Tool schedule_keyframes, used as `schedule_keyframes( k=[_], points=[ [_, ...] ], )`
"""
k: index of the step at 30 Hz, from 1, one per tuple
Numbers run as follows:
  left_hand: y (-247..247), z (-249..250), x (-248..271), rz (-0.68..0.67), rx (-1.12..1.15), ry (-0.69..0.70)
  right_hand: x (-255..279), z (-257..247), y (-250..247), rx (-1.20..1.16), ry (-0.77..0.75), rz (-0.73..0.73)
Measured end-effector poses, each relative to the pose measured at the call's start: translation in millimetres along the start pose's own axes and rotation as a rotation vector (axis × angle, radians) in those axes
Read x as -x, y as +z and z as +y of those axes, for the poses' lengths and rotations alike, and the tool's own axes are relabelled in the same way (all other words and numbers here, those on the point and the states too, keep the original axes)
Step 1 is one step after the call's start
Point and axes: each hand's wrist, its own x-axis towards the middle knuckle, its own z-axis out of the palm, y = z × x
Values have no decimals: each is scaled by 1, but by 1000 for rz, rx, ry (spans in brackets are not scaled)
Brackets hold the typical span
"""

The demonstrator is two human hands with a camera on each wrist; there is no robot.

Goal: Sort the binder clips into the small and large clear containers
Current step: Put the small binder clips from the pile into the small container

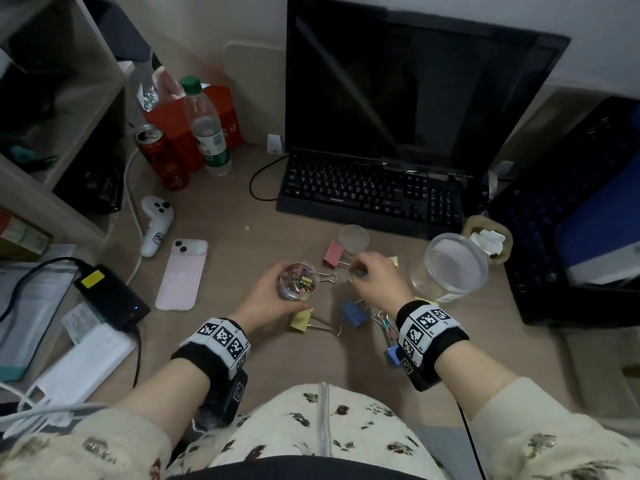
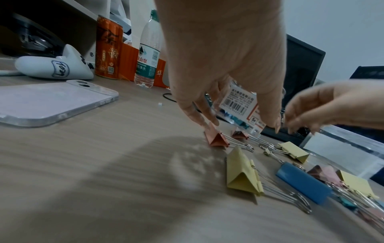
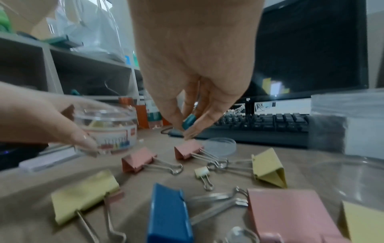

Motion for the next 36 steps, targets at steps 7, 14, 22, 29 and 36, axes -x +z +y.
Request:
schedule_keyframes(
  k=[7,14,22,29,36],
  points=[
    [18,4,4,-59,94,58,21,-40,-1,-383,-218,-11],
    [8,-5,14,-43,105,40,28,-28,10,-250,-193,-2],
    [-7,-21,30,78,43,17,40,-17,39,305,-77,-322],
    [-10,-26,41,112,69,6,41,-24,62,525,-93,-344],
    [-16,-32,46,111,67,-14,40,-19,61,345,-53,-338]
  ],
)
